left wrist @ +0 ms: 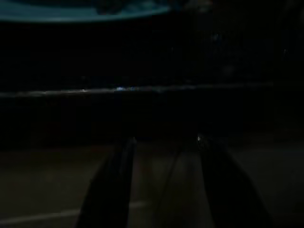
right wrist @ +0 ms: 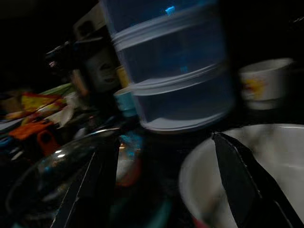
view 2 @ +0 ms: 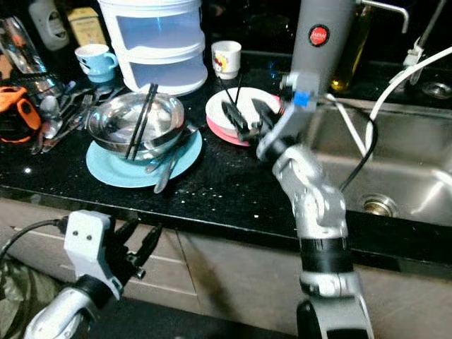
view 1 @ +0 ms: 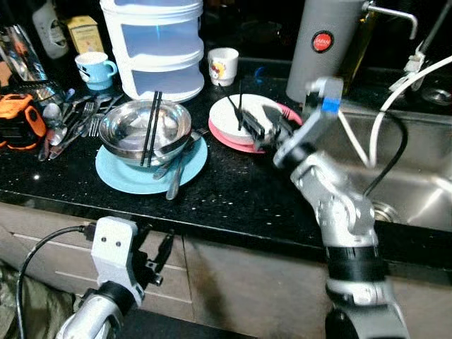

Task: Kitchen organization

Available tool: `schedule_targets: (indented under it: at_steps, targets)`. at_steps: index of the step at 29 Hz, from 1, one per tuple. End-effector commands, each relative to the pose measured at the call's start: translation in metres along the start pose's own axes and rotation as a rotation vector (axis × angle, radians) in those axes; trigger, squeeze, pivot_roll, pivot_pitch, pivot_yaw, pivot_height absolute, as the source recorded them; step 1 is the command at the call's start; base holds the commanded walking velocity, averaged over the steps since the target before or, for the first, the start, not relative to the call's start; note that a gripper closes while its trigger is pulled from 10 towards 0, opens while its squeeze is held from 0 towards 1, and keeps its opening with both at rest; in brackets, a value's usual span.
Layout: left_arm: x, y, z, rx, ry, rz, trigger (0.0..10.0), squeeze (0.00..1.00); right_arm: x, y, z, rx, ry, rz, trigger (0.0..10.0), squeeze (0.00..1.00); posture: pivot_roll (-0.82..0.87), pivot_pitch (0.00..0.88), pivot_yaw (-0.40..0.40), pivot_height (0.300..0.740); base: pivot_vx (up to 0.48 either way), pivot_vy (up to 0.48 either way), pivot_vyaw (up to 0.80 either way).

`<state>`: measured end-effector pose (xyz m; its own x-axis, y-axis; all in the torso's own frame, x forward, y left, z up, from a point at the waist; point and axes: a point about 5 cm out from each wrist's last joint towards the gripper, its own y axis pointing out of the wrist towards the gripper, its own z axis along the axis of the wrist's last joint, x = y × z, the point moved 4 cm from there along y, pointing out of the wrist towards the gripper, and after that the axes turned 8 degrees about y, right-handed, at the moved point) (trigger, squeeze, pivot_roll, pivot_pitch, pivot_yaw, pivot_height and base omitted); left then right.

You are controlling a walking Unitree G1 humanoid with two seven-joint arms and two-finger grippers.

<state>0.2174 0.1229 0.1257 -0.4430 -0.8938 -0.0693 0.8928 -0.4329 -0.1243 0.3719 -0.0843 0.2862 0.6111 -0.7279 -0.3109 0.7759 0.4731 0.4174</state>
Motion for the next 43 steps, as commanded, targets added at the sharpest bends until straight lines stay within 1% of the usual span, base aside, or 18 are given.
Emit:
schedule_targets:
  at_steps: [1,2,5,8,13,15,16,17,19,22,23,24,25,27,30,39,42,43]
  targets:
    - [0.016,-0.001,0.004,0.005,-0.009,-0.083,10.0,0.0,0.002,0.001,0.001,0.006,-0.003,-0.009,10.0,0.0,0.11,0.041,0.0,0.74,0.0,0.0,0.0]
    - [0.027,-0.004,0.005,0.001,0.0,-0.15,10.0,0.0,0.001,0.005,0.005,0.021,-0.006,-0.005,10.0,0.0,0.11,0.041,0.0,0.74,0.0,0.0,0.0]
    - [0.037,-0.006,0.005,-0.008,0.008,-0.202,10.0,0.0,-0.003,0.015,0.011,0.033,-0.03,0.0,10.0,0.0,0.12,0.041,-0.004,0.74,0.0,0.0,0.0]
    - [0.033,-0.002,0.006,-0.011,0.053,-0.179,10.0,0.0,-0.007,0.032,0.017,0.009,-0.168,-0.032,10.0,0.0,0.12,0.041,-0.005,0.74,0.0,0.0,0.0]
    - [0.025,0.002,0.009,0.0,0.078,-0.117,10.0,0.0,-0.01,0.041,0.03,0.005,-0.25,-0.047,10.0,0.0,0.12,0.046,-0.006,0.74,0.0,0.0,0.0]
    - [0.021,0.005,0.009,0.004,0.085,-0.082,10.0,0.0,-0.012,0.044,0.033,-0.023,-0.313,-0.035,10.0,0.0,0.12,0.047,-0.007,0.74,0.0,0.0,0.0]
    - [0.02,0.007,0.009,0.008,0.085,-0.067,10.0,0.0,-0.014,0.045,0.033,-0.048,-0.345,-0.021,10.0,0.05,0.12,0.048,-0.009,0.74,0.0,0.0,0.0]
    - [0.015,0.011,0.009,0.01,0.087,-0.025,10.0,0.0,-0.015,0.048,0.029,-0.097,-0.403,-0.008,10.0,1.0,0.12,0.05,-0.01,0.74,0.0,0.0,0.0]
    - [0.009,0.013,0.007,0.009,0.086,0.032,10.0,0.0,-0.015,0.051,0.023,-0.142,-0.445,-0.018,10.0,1.0,0.11,0.054,-0.013,0.74,0.0,0.0,0.0]
    - [-0.002,0.013,0.006,0.01,0.079,0.116,10.0,0.0,-0.009,0.054,0.009,-0.205,-0.44,-0.064,10.0,1.0,0.11,0.062,-0.021,0.74,0.0,0.0,0.0]
    - [-0.011,0.013,0.006,0.009,0.086,0.172,10.0,0.0,-0.004,0.054,-0.004,-0.25,-0.417,-0.099,10.0,0.59,0.11,0.064,-0.024,0.74,0.0,0.0,0.0]
    - [-0.011,0.013,0.006,0.009,0.086,0.172,10.0,0.0,-0.004,0.054,-0.004,-0.25,-0.417,-0.099,10.0,0.59,0.11,0.064,-0.024,0.74,0.0,0.0,0.0]
    - [-0.016,0.012,0.006,0.008,0.09,0.213,10.0,0.0,0.0,0.056,-0.012,-0.28,-0.388,-0.135,10.0,0.0,0.11,0.07,-0.03,0.74,0.0,0.0,0.0]
    - [-0.018,0.012,0.007,0.01,0.089,0.241,10.0,0.0,0.009,0.059,-0.021,-0.311,-0.295,-0.208,10.0,0.0,0.11,0.082,-0.046,0.74,0.0,0.0,0.0]
    - [-0.016,0.011,0.008,0.014,0.092,0.254,10.0,0.0,0.015,0.064,-0.018,-0.301,-0.242,-0.251,10.0,0.0,0.12,0.091,-0.059,0.74,0.0,0.0,0.0]
    - [-0.013,0.01,0.009,0.02,0.092,0.277,10.0,0.0,0.018,0.074,0.001,-0.218,-0.214,-0.271,10.0,0.0,0.12,0.108,-0.072,0.74,0.0,0.0,0.0]
    - [-0.012,0.01,0.009,0.021,0.094,0.281,10.0,0.0,0.016,0.079,0.009,-0.178,-0.219,-0.264,10.0,0.0,0.12,0.113,-0.075,0.74,0.0,0.0,-0.79]
    - [-0.01,0.01,0.009,0.021,0.099,0.279,10.0,0.0,0.011,0.085,0.019,-0.135,-0.242,-0.242,10.0,0.0,0.12,0.119,-0.076,0.74,0.0,0.0,0.0]
